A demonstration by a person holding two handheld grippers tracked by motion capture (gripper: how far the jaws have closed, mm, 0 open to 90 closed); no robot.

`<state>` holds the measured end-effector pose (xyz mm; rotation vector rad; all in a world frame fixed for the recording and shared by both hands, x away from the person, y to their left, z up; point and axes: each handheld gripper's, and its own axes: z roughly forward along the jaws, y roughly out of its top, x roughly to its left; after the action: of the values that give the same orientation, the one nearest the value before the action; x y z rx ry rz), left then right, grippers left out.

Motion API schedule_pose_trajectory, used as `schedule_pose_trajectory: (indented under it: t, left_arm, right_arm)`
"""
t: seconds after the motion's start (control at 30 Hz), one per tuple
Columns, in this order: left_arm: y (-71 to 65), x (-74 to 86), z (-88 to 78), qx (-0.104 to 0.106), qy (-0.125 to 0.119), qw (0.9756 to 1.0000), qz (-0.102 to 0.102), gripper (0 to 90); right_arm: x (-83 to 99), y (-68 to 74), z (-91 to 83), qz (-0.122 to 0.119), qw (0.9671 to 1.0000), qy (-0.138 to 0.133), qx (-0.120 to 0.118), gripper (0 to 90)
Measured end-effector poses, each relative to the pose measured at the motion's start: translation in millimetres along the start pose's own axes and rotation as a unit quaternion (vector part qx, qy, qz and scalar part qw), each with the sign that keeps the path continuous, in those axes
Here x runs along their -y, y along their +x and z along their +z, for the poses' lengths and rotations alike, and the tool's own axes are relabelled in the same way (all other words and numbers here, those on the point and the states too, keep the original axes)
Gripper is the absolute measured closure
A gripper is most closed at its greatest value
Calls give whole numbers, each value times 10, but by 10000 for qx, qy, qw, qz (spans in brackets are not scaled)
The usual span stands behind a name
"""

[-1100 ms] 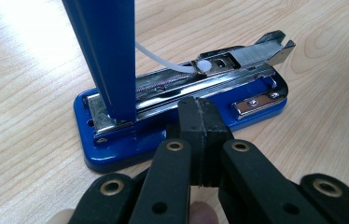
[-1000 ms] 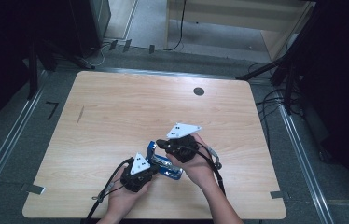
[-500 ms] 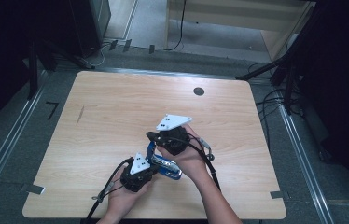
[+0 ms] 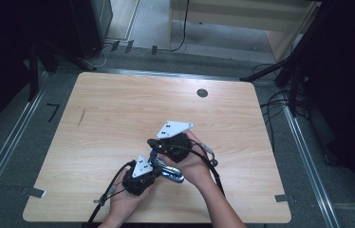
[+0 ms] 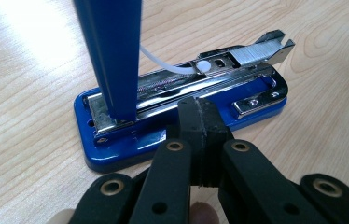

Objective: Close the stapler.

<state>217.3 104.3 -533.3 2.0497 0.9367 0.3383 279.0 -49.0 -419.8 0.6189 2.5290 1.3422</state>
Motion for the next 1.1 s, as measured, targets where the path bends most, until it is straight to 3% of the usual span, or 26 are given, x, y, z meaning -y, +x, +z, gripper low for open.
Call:
schedule_pose_trajectory:
  t: [0.7,1.1]
  left_arm:
    - [-2,1,-5,13,16,10000,-14,900]
    - [-3,3,-6,7,24,10000,10,900]
  right_arm:
    - [456,-64,-291,293,9993,-68,214,900]
    - [870,-70,-373,608,9977,8,297,900]
